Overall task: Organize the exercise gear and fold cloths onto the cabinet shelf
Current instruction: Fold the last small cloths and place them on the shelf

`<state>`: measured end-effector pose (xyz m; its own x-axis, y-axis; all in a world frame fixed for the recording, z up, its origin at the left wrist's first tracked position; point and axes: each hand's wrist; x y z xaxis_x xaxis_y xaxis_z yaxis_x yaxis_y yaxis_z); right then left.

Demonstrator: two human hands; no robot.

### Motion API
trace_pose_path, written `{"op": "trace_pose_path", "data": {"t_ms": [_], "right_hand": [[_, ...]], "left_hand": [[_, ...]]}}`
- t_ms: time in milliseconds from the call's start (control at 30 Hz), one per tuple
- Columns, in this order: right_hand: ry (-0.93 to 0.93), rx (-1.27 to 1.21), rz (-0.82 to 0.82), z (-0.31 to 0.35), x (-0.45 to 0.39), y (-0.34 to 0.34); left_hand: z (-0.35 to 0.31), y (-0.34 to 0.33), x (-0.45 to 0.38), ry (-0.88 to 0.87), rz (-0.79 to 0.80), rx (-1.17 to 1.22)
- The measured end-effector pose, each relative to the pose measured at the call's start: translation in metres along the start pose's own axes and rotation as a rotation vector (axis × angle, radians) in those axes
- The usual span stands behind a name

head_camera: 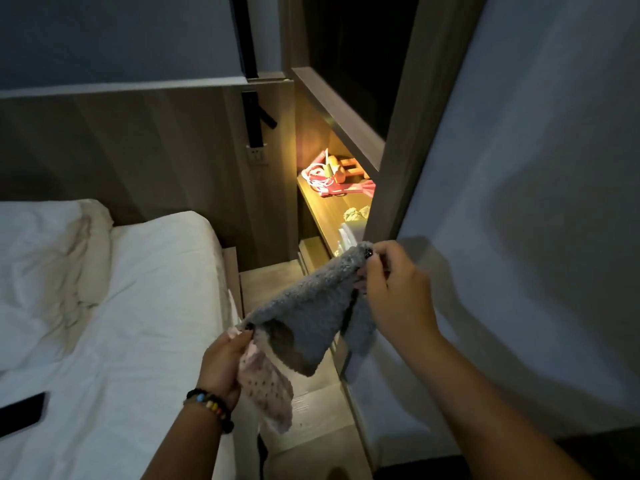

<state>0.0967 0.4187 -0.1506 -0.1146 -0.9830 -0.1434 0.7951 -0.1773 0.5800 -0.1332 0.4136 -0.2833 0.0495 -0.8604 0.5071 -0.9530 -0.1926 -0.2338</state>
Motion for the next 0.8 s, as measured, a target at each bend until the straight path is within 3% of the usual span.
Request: {"op": "trace_pose_path", "data": {"t_ms": [200, 367, 567, 700, 800], "right_hand": [[-0.037, 0.066, 0.086, -0.01, -0.049, -0.034], [-0.077, 0.15, 0.07, -0.017, -0.11, -0.065], [-0.174, 0.068, 0.076, -0.031, -0.189, -0.084], [-0.181, 0.129, -0.049, -0.034, -0.233, -0.099], [-0.153, 0.068, -0.048, -0.035, -0.258, -0.111]], "left_hand": [[-0.043, 0.003, -0.044, -0.091, -0.175, -0.049], [-0.083, -0.027, -0.082, -0.193, -0.185, -0.085], [-0.124, -0.047, -0.142, -0.277, -0.355, -0.2], [-0.152, -0.052, -0.176, -0.305, -0.331, -0.166], [-0.169, -0.055, -0.201, -0.307, -0.256, -0.139]]}}
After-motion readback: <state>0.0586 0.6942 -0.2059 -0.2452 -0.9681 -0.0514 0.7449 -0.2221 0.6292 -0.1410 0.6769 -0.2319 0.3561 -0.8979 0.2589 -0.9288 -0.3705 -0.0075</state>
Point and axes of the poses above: each hand's wrist, its own x-axis away from the middle knuckle, its own y-axis out of the back of the hand, z = x × y, and after that the axes turned 8 degrees about z, right-handed
